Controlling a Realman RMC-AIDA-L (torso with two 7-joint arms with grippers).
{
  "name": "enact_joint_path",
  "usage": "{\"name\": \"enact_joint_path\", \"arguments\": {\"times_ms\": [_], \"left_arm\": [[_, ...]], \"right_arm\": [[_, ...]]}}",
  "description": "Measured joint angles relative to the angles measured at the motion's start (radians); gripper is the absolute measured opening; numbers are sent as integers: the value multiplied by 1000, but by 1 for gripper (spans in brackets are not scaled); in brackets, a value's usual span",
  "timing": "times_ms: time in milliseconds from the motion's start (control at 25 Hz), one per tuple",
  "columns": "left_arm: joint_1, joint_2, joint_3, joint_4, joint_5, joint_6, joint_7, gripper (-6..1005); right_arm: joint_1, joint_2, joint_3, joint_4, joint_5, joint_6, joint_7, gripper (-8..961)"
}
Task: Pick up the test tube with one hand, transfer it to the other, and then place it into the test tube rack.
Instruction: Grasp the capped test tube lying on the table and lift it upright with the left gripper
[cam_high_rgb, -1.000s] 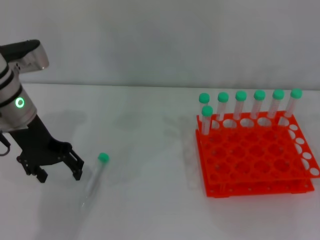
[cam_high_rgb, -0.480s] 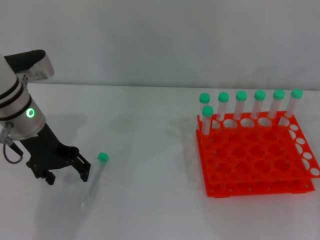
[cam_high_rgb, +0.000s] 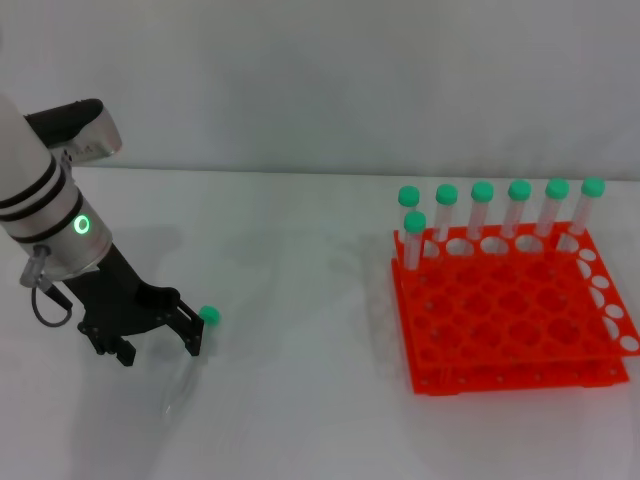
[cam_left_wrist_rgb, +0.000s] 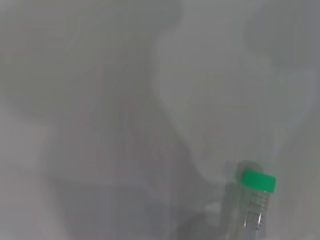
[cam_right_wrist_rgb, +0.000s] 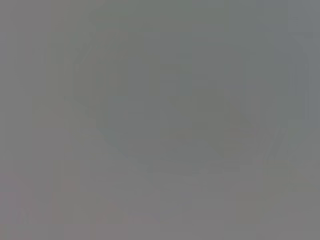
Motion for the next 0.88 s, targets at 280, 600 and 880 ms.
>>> {"name": "enact_joint_path", "arguments": {"times_ms": [280, 600, 880], "left_arm": [[4, 2, 0, 37, 3, 5, -26, 855], [8, -2, 0, 54, 49, 10, -29, 839], [3, -8, 0, 64, 67, 9, -31, 826]], "right_arm": [[7, -3, 0, 4, 0, 1, 0, 859], [9, -2, -12, 6, 0, -4, -2, 859], [2, -1, -12, 6, 0, -4, -8, 859]]}}
